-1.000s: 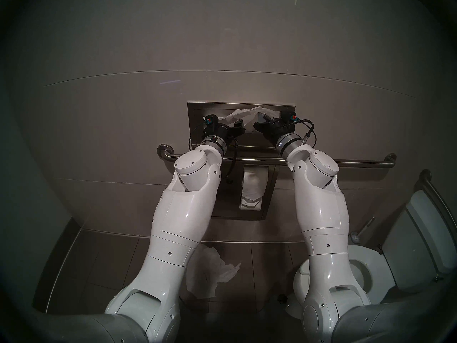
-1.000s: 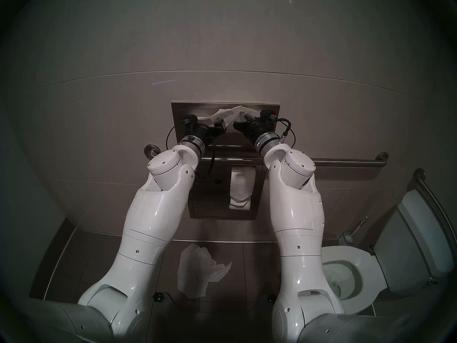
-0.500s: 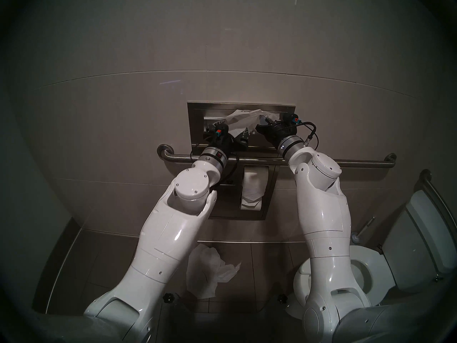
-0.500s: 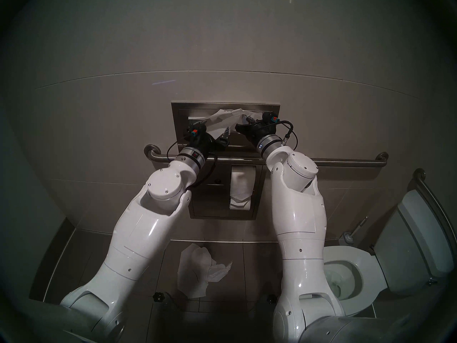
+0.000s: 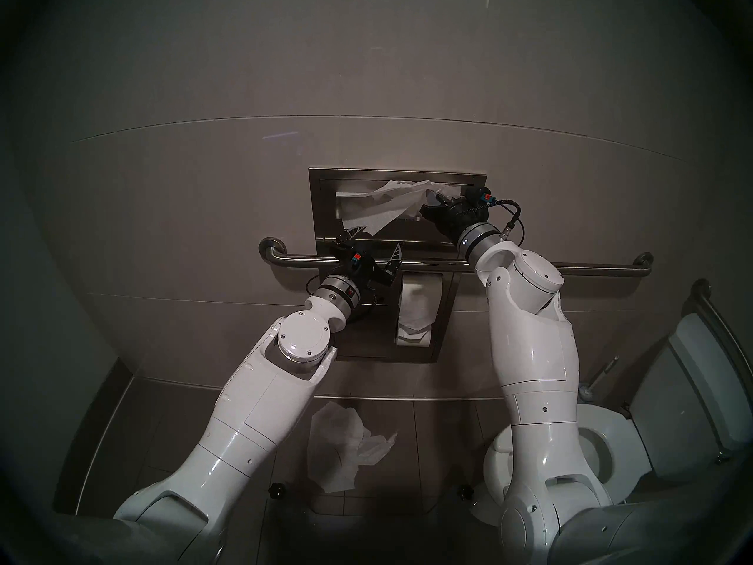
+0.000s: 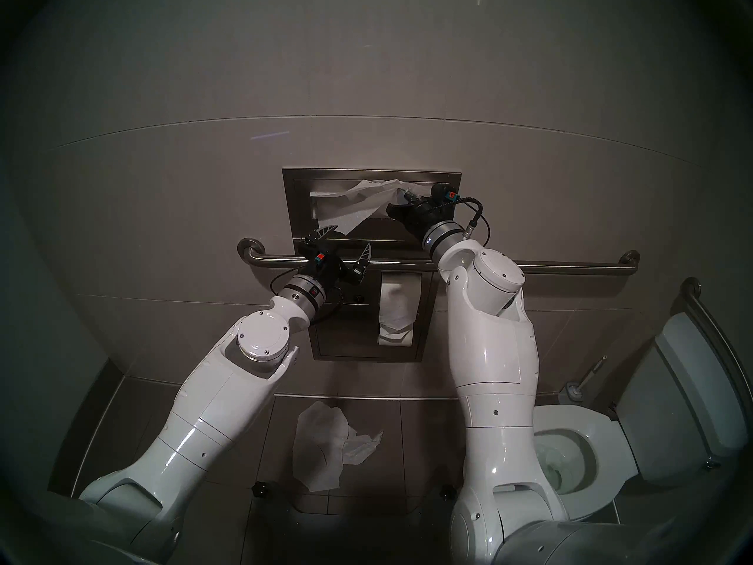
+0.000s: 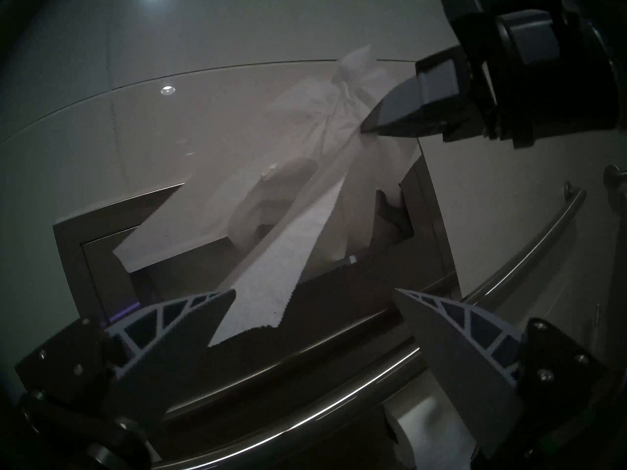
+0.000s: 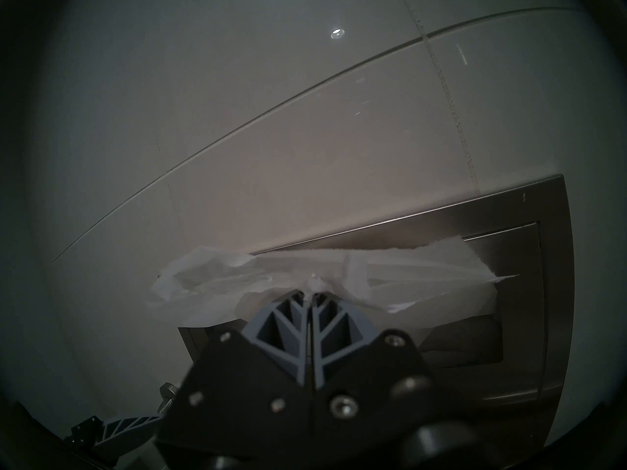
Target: Take out a toilet seat cover
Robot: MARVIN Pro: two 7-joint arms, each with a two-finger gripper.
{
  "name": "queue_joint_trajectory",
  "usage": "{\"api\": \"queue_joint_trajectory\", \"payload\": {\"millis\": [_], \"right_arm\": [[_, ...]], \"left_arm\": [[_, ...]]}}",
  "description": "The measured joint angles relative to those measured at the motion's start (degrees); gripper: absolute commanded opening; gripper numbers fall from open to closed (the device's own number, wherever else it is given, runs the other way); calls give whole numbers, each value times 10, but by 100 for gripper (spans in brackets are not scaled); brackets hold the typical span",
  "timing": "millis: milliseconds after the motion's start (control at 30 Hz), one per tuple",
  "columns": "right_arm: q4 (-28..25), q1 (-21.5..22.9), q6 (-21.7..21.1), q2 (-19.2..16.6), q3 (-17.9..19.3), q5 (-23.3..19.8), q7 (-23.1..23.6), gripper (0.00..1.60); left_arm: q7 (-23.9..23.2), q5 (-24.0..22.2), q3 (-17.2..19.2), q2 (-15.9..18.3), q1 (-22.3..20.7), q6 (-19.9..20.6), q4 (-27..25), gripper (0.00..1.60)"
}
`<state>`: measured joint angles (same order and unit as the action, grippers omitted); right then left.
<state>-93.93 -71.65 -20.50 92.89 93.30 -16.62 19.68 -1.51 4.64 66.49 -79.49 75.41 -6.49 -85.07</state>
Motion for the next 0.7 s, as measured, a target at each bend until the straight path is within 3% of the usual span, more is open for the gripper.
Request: {"api": "queue_joint_trajectory", "payload": {"millis": [500,533,600,633,700], "right_arm": [[-14,-7,-1,4,2,-7,1,0],[-16,-8,-2,5,3,-8,1,0],[-18,-8,-3,6,5,-9,1,0],[-19,-8,-3,6,6,-10,1,0],[-22,-9,-5,7,8,-10,0,0]], "left_arm": [[17,27,0,-17,-46,-67,53,160],[18,27,0,-18,-48,-71,56,103],[20,28,1,-20,-49,-76,61,45],[21,28,1,-22,-50,-79,63,24],[22,28,1,-23,-51,-84,69,7]]}}
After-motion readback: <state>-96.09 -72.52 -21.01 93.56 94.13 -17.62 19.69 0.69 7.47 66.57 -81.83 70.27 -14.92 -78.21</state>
